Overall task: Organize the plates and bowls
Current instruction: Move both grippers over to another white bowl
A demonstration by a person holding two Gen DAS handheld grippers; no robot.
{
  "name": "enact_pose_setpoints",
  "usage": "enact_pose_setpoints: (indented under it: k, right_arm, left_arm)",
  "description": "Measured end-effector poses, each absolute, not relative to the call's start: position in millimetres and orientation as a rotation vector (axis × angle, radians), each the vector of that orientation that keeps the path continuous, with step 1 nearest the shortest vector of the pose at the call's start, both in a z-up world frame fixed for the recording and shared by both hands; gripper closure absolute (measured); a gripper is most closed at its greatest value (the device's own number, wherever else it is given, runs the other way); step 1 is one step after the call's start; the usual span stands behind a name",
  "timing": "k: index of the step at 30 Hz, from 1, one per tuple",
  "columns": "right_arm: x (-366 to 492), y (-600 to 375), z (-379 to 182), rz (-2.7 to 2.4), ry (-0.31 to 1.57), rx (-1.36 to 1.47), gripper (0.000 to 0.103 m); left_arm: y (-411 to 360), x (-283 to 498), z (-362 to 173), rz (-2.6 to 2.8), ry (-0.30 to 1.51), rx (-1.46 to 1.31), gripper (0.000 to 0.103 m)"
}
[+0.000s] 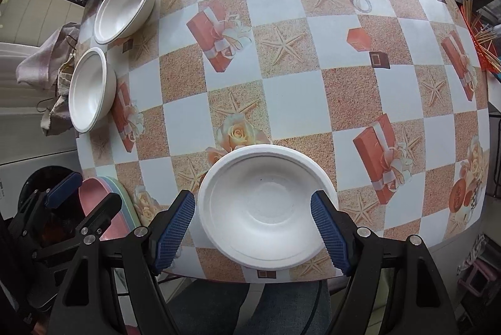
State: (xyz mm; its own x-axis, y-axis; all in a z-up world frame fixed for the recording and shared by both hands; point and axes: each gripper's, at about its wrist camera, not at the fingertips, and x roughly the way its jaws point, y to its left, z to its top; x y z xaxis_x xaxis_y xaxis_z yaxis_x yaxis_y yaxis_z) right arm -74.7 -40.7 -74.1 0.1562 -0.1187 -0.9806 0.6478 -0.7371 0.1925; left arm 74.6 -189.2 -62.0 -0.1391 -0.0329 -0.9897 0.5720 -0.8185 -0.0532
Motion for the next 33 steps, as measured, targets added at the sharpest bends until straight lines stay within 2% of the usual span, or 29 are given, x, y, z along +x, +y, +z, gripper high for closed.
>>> enact_pose_setpoints:
  k: [17,33]
  right_arm:
    - [-39,-148,-78,-1.517,0.581,1.759,0.025]
    - [-30,-235,-117,-1.528,0.57,1.748,0.025]
  left_arm:
    - [-320,102,-64,-1.784,0.698,1.48,0.024]
    - [-375,94,-119,-1.72,0.679,1.544,0.024]
